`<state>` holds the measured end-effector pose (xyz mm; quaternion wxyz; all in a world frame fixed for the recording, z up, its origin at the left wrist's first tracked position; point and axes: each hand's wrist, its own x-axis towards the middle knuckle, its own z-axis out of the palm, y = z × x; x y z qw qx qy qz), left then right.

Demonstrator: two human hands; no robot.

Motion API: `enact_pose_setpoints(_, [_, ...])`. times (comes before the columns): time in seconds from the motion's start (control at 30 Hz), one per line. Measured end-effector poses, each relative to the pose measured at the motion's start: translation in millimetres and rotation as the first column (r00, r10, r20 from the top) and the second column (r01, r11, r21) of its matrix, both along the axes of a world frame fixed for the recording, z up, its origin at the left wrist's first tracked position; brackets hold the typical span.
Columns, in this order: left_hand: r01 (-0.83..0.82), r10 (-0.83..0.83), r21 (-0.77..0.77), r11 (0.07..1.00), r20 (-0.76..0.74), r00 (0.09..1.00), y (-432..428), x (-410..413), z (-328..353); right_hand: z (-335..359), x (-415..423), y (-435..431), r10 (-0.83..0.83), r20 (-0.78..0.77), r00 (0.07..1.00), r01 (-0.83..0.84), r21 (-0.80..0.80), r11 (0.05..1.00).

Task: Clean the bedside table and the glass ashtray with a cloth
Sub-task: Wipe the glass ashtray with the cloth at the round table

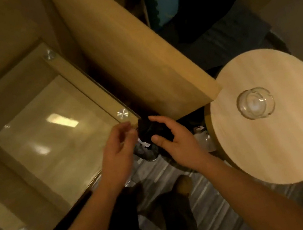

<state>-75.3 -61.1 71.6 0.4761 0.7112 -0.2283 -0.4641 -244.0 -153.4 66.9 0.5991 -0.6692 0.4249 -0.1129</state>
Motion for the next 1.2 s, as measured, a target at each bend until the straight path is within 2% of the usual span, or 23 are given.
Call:
enact_pose_setpoints(0.1, [0.075, -0.059, 0.033, 0.997, -0.335, 0.940, -7.2, -61.7, 30.7, 34.4, -43.2, 12.8, -0.123, 0.004, 0.992, 0.123, -0.023, 0.992])
enact_pose_setpoints(0.17, [0.139, -0.114, 0.020, 0.990, -0.461, 0.880, -16.6, -98.2, 45.1, 47.4, -78.0, 19.4, -0.160, -0.049, 0.986, 0.152, -0.131, 0.980])
enact_pose_setpoints(0.27, [0.211, -0.176, 0.030, 0.977, -0.443, 0.879, -37.2, -150.5, 53.3, 57.7, -131.3, 22.9, -0.200, -0.081, 0.976, 0.176, -0.238, 0.955])
enact_pose_setpoints(0.33, [0.251, -0.210, 0.049, 0.967, -0.407, 0.889, -52.5, -187.0, 54.1, 60.9, -168.8, 21.4, -0.236, -0.065, 0.970, 0.213, -0.249, 0.945])
enact_pose_setpoints(0.43, [0.290, -0.237, 0.060, 0.955, -0.434, 0.869, -72.6, -240.5, 50.0, 62.8, -229.1, 14.3, -0.367, -0.027, 0.930, 0.359, -0.154, 0.921])
enact_pose_setpoints(0.53, [0.312, -0.231, 0.062, 0.948, -0.542, 0.808, -88.2, -289.2, 38.1, 59.0, -287.9, 2.0, -0.543, 0.008, 0.840, 0.540, 0.085, 0.837])
enact_pose_setpoints(0.6, [0.321, -0.226, 0.054, 0.945, -0.601, 0.766, -95.7, -316.7, 26.7, 50.4, -321.7, -8.0, -0.591, -0.045, 0.806, 0.587, 0.191, 0.786])
enact_pose_setpoints(0.7, [0.349, -0.253, 0.021, 0.937, -0.647, 0.719, -108.0, -343.0, 8.4, 30.3, -357.1, -19.8, -0.585, -0.120, 0.802, 0.594, 0.254, 0.763])
enact_pose_setpoints(0.77, [0.423, -0.327, 0.031, 0.906, -0.584, 0.743, -117.3, -351.2, -3.9, 15.2, -371.6, -26.7, -0.592, -0.157, 0.790, 0.612, 0.256, 0.748])
enact_pose_setpoints(0.8, [0.483, -0.404, 0.045, 0.875, -0.484, 0.776, -122.5, -352.9, -9.5, 7.6, -377.0, -30.5, -0.603, -0.154, 0.782, 0.622, 0.247, 0.743])
enact_pose_setpoints(0.87, [0.596, -0.580, 0.084, 0.799, -0.157, 0.799, -130.5, -353.9, -21.7, -7.5, -382.7, -37.1, -0.620, -0.135, 0.773, 0.634, 0.210, 0.744])
enact_pose_setpoints(0.93, [0.643, -0.663, 0.164, 0.748, 0.153, 0.733, -135.3, -352.1, -36.8, -21.9, -381.7, -41.3, -0.605, -0.149, 0.782, 0.623, 0.142, 0.769])
enact_pose_setpoints(1.0, [0.621, -0.688, 0.298, 0.725, 0.375, 0.622, -136.7, -345.8, -53.0, -35.8, -375.6, -42.5, -0.551, -0.234, 0.801, 0.571, 0.022, 0.821])
enact_pose_setpoints(1.1, [0.593, -0.741, 0.448, 0.669, 0.463, 0.486, -136.9, -330.2, -66.8, -49.0, -367.3, -42.2, -0.489, -0.388, 0.781, 0.467, -0.156, 0.870])
enact_pose_setpoints(1.17, [0.595, -0.739, 0.444, 0.670, 0.473, 0.480, -143.2, -319.0, -69.4, -48.5, -364.3, -43.8, -0.507, -0.461, 0.728, 0.466, -0.210, 0.860])
enact_pose_setpoints(1.2, [0.593, -0.716, 0.408, 0.694, 0.478, 0.508, -149.6, -314.1, -68.9, -45.7, -362.9, -46.5, -0.536, -0.468, 0.702, 0.486, -0.236, 0.842])
